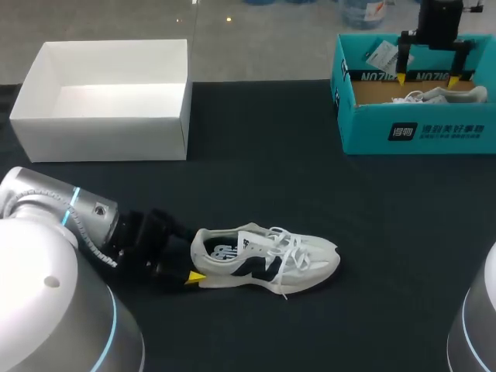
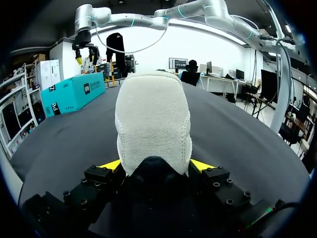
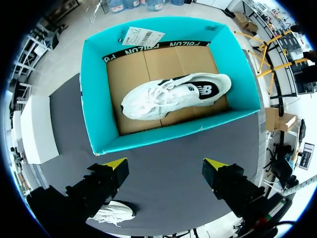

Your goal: Take the shoe out of the shoebox, open the shoe tongue, remove and reinsert the insole, then place the shoe into the shoebox

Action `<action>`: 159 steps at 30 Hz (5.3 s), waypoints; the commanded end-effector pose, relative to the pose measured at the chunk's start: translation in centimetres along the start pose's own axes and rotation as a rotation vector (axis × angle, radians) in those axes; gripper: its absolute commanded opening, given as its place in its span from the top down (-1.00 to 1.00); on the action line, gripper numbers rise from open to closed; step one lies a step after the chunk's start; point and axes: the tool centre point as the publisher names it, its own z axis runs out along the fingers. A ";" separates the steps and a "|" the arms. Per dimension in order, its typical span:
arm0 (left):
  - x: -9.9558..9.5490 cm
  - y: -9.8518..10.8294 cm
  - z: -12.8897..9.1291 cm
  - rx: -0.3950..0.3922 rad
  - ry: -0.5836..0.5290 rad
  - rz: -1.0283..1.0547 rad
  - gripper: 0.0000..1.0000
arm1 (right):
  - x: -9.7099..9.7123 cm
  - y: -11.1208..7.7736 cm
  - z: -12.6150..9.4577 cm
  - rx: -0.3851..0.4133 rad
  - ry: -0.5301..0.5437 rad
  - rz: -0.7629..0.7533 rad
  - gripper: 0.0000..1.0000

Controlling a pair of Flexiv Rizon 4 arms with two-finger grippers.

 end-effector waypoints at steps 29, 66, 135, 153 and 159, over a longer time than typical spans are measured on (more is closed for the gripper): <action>0.6 0.6 0.9 -0.004 0.000 0.000 1.00 | 6.5 -14.0 0.9 0.007 0.060 0.000 -1.00; 0.6 0.6 0.9 -0.004 0.000 0.000 1.00 | 17.6 -31.3 1.2 -0.018 0.136 -0.023 -1.00; 0.6 0.6 0.9 -0.004 0.000 0.000 1.00 | 27.2 -39.1 7.2 0.054 0.097 -0.015 -1.00; 0.6 0.6 0.9 -0.004 0.000 0.000 1.00 | 30.0 -38.6 7.3 -0.010 -0.057 -0.048 -1.00; 0.6 0.6 0.9 -0.004 0.000 0.000 1.00 | 30.4 -38.8 7.5 -0.024 -0.090 -0.047 -1.00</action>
